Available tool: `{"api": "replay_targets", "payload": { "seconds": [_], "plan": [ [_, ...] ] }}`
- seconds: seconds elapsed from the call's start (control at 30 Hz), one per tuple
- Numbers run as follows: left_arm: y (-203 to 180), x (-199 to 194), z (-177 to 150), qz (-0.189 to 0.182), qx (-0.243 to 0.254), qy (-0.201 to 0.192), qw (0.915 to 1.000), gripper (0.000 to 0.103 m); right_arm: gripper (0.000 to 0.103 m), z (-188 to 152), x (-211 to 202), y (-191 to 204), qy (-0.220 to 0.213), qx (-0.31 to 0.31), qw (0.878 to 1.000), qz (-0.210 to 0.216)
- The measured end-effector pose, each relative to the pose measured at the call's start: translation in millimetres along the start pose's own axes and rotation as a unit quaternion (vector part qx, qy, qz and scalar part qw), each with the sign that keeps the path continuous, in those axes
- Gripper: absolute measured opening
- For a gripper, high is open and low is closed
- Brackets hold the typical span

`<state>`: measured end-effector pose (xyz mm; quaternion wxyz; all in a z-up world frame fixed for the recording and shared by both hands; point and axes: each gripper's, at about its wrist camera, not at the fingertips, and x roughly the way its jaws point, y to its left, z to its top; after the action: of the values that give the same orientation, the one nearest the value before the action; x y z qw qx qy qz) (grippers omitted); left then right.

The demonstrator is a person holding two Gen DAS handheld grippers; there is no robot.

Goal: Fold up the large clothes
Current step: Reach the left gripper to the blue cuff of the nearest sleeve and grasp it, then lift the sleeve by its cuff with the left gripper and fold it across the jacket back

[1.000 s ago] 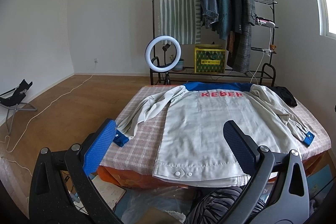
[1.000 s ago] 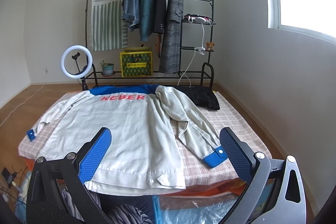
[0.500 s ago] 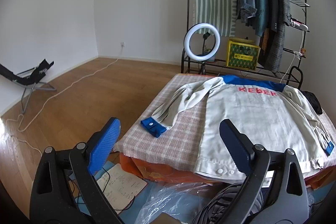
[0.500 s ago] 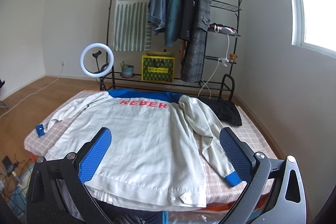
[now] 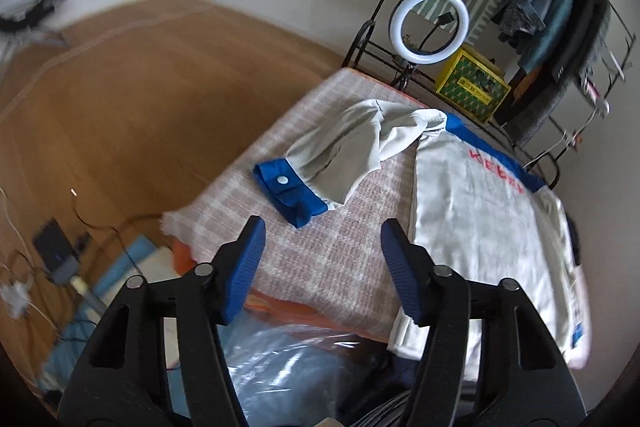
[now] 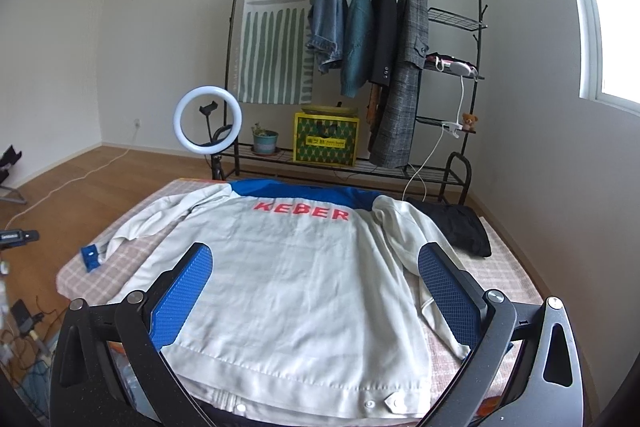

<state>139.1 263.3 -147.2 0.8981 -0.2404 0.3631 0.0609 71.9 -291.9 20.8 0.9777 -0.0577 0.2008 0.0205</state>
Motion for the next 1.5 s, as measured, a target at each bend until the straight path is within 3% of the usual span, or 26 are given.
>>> {"api": "replay_targets", "payload": {
  "seconds": [0.07, 0.27, 0.6, 0.93, 1.03, 1.1, 1.2, 1.5],
  "plan": [
    [11.5, 23.1, 7.2, -0.028, -0.033, 0.021, 0.9988, 0.056, 0.102, 1.2, 8.1, 5.7, 0.006, -0.001, 1.0, 0.004],
    [37.2, 82.8, 26.1, -0.041, -0.092, 0.06, 0.9931, 0.056, 0.102, 3.2, 32.5, 20.0, 0.022, -0.009, 1.0, 0.019],
    [80.0, 166.0, 39.1, -0.013, -0.179, 0.09, 0.9795, 0.056, 0.102, -4.1, 59.7, 21.0, 0.056, -0.005, 0.998, 0.017],
    [95.9, 205.0, 41.7, -0.001, -0.222, 0.101, 0.9698, 0.055, 0.102, -6.4, 72.4, 21.6, 0.076, 0.004, 0.997, 0.013],
    [96.5, 209.2, 41.7, 0.01, -0.221, 0.096, 0.9704, 0.039, 0.102, -7.2, 73.0, 25.2, 0.077, -0.005, 0.997, 0.012],
    [95.1, 212.3, 43.8, 0.016, -0.215, 0.099, 0.9714, 0.019, 0.102, -8.2, 74.0, 26.8, 0.078, -0.01, 0.997, 0.01],
    [97.7, 211.9, 45.4, 0.008, -0.22, 0.095, 0.9709, 0.004, 0.102, -9.7, 75.9, 27.0, 0.081, -0.007, 0.997, 0.012],
    [79.2, 172.8, 56.0, -0.047, -0.214, 0.042, 0.9747, 0.001, 0.102, -15.7, 82.7, 24.7, 0.102, 0.008, 0.994, 0.031]
  ]
}}
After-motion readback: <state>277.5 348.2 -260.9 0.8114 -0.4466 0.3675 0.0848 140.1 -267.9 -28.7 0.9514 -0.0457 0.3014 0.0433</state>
